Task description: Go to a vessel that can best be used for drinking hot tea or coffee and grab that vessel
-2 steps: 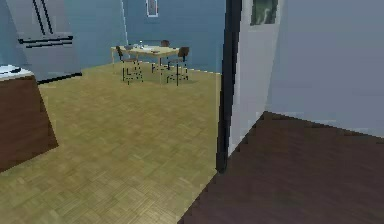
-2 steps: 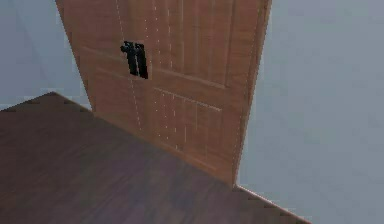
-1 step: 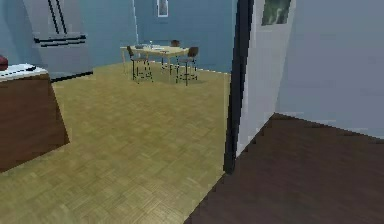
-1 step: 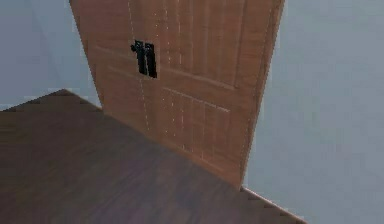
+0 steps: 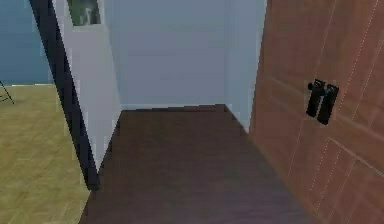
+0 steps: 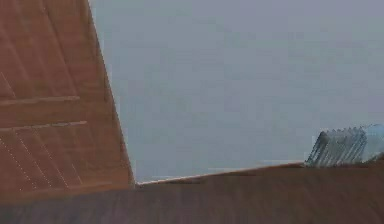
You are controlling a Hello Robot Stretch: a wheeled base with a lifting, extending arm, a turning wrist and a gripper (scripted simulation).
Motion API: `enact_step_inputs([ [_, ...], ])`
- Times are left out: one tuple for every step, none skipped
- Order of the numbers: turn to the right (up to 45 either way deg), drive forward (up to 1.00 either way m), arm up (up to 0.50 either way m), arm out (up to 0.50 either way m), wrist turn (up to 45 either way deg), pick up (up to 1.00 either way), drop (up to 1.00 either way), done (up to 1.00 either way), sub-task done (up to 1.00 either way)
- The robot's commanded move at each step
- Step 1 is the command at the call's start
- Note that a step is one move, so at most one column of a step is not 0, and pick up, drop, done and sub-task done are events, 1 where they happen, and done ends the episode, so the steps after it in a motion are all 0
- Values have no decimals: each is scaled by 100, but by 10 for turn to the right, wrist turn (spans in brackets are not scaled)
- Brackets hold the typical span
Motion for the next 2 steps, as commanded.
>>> enact_step_inputs([
  [450, 0, 0, 0, 0, 0, 0, 0, 0],
  [450, 0, 0, 0, 0, 0, 0, 0, 0],
])
